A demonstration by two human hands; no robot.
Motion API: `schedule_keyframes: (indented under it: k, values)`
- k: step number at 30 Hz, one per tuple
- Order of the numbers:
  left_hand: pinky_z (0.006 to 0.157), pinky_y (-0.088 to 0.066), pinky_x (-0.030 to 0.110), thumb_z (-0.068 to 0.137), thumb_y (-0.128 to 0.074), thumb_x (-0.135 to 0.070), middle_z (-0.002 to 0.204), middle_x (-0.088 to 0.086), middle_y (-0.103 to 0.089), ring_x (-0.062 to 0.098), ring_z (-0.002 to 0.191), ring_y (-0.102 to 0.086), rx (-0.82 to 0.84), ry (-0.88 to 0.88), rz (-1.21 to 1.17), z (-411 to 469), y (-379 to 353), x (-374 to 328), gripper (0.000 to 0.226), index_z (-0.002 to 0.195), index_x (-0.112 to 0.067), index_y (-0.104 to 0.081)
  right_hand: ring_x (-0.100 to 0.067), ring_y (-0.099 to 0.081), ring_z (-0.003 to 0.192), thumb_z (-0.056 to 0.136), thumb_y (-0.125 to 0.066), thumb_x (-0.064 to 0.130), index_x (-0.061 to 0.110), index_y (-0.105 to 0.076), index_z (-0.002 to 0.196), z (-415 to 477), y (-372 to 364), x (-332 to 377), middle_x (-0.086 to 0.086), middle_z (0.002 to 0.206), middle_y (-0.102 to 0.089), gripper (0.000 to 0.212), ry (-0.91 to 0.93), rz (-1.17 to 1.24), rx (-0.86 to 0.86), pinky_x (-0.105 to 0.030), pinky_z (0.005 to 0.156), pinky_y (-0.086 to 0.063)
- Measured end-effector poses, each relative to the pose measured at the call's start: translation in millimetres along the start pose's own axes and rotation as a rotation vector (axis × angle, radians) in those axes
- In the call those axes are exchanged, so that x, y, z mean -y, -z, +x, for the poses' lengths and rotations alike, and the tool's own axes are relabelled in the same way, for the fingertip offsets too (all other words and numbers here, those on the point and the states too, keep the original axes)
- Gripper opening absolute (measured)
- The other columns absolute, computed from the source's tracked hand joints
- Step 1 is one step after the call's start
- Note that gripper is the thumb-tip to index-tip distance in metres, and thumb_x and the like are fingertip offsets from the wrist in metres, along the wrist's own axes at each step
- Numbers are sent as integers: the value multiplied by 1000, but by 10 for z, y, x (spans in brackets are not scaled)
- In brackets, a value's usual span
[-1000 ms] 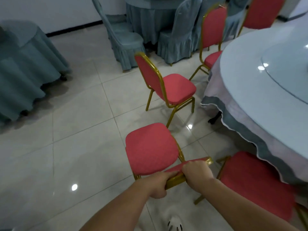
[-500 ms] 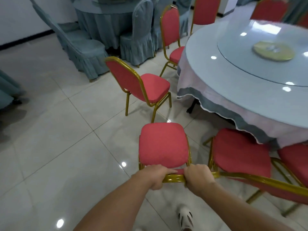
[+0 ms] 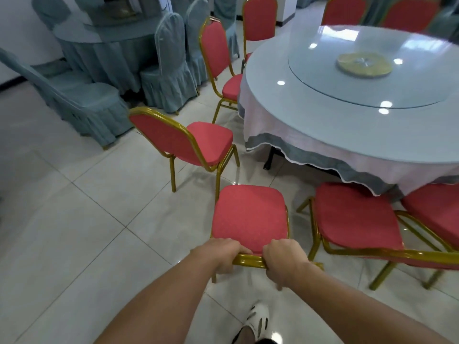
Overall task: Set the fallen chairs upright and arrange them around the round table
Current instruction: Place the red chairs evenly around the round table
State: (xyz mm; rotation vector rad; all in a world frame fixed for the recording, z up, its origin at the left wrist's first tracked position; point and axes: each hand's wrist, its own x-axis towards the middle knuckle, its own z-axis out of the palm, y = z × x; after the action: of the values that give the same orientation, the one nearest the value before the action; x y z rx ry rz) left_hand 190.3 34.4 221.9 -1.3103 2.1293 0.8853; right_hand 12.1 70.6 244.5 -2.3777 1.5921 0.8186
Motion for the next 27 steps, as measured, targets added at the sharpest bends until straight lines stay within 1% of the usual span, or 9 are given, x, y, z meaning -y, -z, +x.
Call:
schedule_keyframes:
  k: [5, 8, 12, 15, 17, 18, 20, 24, 27]
  values:
    - [71, -52, 36, 88, -60, 1, 116, -4, -69, 24, 96, -68, 12, -8, 54, 396, 404, 347, 83, 143, -59, -47, -25, -71, 94, 94, -55, 12, 19, -68, 105, 503, 208, -53, -2, 102, -72, 18, -49, 70, 10, -35, 75, -55]
    - [65, -49, 34, 93, -61, -4, 99, -4, -68, 21, 80, -63, -5, -2, 37, 587, 633, 534, 60, 132, -49, -61, -24, -71, 98, 95, -54, 12, 19, -68, 109, 735, 363, -92, -1, 106, -72, 21, -78, 97, 37, -34, 75, -53]
    - [70, -52, 37, 93, -61, -3, 97, -7, -66, 22, 87, -63, -8, -41, 50, 848, 1011, 675, 57, 128, -47, -66, -26, -71, 99, 93, -56, 12, 19, -69, 110, 1009, 586, -235, -2, 107, -73, 22, -139, 162, 20, -32, 72, -48]
    - [70, -47, 34, 94, -58, -4, 100, -11, -65, 19, 91, -60, -27, -85, 75, 1070, 1264, 785, 58, 130, -50, -65, -25, -72, 94, 91, -57, 16, 20, -67, 100, 1166, 758, -368, -1, 98, -72, 14, -197, 204, 34, -31, 68, -46]
    - [70, -47, 34, 93, -58, -2, 100, -12, -63, 18, 90, -59, -3, -116, 89, 1194, 1397, 854, 62, 132, -50, -64, -25, -71, 86, 88, -59, 22, 22, -58, 80, 1250, 787, -432, 3, 81, -64, 8, -249, 267, 35, -31, 65, -46]
    - [71, -49, 34, 92, -60, -1, 101, -12, -64, 18, 91, -59, 14, -130, 95, 1264, 1457, 908, 64, 133, -50, -63, -24, -70, 82, 86, -60, 27, 22, -55, 75, 1297, 772, -446, 4, 76, -60, 14, -292, 325, 26, -31, 64, -46]
    - [78, -57, 38, 86, -63, 3, 105, -11, -66, 18, 94, -63, 30, -147, 117, 1410, 1541, 1052, 71, 132, -50, -62, -24, -69, 84, 84, -63, 35, 22, -62, 84, 1385, 658, -459, 2, 84, -64, 13, -405, 437, 13, -32, 66, -47]
    - [88, -60, 45, 86, -57, 3, 104, -11, -69, 20, 98, -67, -35, -172, 112, 1699, 1763, 1419, 66, 118, -54, -65, -23, -68, 89, 85, -65, 27, 27, -62, 103, 1566, 461, -454, 1, 95, -66, 19, -609, 679, 45, -36, 72, -57]
    - [116, -37, 59, 87, -57, 4, 105, -10, -73, 21, 115, -64, -125, -175, 182, 1808, 1904, 1679, 61, 119, -46, -69, -23, -69, 90, 89, -59, 22, 32, -63, 105, 1762, 493, -329, 2, 95, -68, 20, -712, 753, 15, -36, 74, -58]
